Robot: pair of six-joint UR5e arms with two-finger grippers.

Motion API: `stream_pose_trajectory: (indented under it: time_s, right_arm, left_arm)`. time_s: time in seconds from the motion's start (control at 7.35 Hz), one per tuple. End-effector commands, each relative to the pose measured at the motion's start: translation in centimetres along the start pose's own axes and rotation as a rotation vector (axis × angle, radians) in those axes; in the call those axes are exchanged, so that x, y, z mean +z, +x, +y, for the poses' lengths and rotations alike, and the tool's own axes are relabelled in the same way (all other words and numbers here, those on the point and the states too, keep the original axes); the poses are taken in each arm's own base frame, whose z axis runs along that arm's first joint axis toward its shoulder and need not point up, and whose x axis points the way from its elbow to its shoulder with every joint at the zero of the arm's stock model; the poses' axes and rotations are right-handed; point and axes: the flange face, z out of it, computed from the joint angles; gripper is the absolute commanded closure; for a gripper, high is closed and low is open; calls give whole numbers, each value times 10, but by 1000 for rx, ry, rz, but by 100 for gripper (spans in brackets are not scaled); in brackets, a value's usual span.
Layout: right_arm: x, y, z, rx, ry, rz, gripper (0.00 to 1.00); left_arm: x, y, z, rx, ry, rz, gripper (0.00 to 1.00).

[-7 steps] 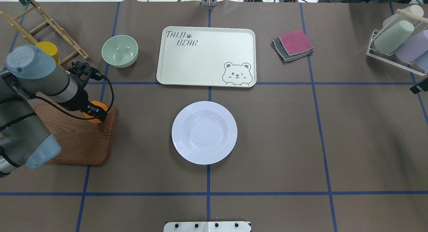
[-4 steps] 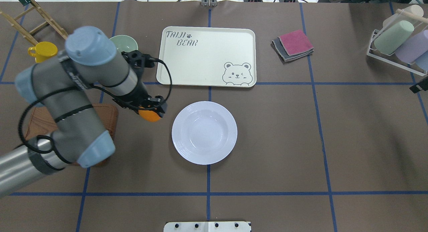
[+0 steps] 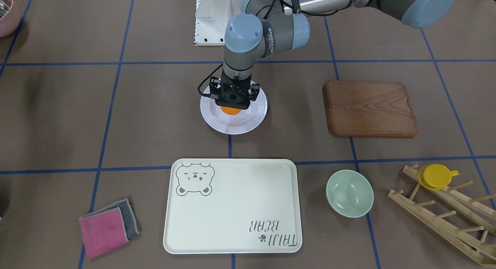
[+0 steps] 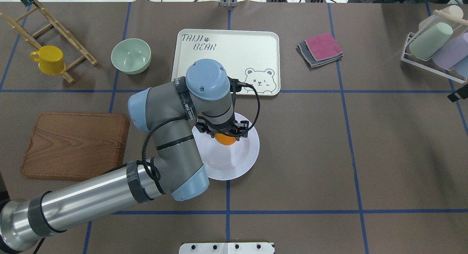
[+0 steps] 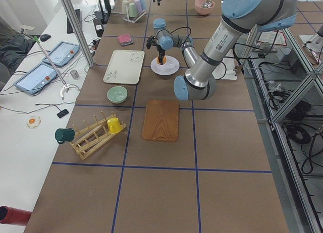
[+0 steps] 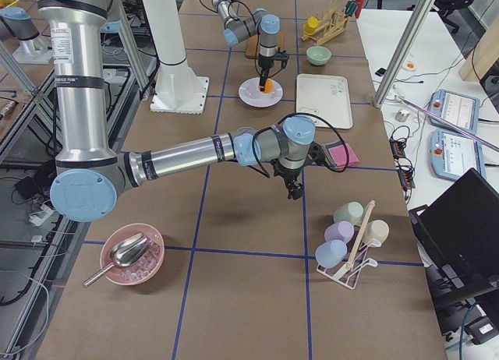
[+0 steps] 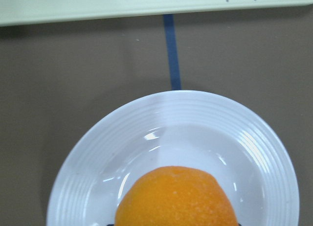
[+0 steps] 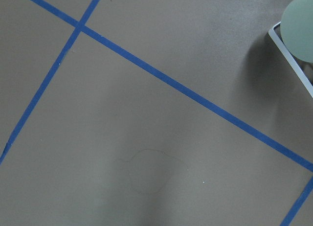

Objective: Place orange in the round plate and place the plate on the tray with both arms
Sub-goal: 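Carry the orange with the left gripper and lower it onto the white plate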

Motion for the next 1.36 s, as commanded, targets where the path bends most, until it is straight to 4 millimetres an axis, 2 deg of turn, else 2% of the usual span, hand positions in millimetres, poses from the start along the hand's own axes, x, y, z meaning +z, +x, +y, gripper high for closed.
stream_pose_trajectory:
  time_s: [0.0, 0.14, 0.27, 0.54, 0.68, 0.95, 1.09, 1.22]
  right_arm:
    - [-2, -3, -1, 13, 5, 1, 0]
    - [-4, -5, -1, 10, 9, 0, 0]
    - [-5, -5, -1, 11, 10, 0, 0]
    - [-4, -4, -1, 12, 7, 0, 0]
    - [-3, -3, 0, 15, 6, -1, 0]
    - [-3, -4, -2, 53, 7, -1, 0]
    - [-3, -9, -5, 99, 19, -18, 0]
    - [4, -23, -11, 167, 45, -81, 0]
  left_arm:
    - [12, 6, 5, 7, 3, -20, 100]
    - [16, 2, 6, 5, 0, -27, 100]
    - [25, 3, 14, 13, -7, -36, 80]
    - [32, 2, 21, 19, -8, -45, 10]
    - [31, 3, 22, 21, 8, -50, 0]
    - [17, 6, 21, 28, 26, -32, 0]
    - [-12, 2, 16, 30, 56, 4, 0]
    - [-35, -25, 22, 27, 56, 45, 0]
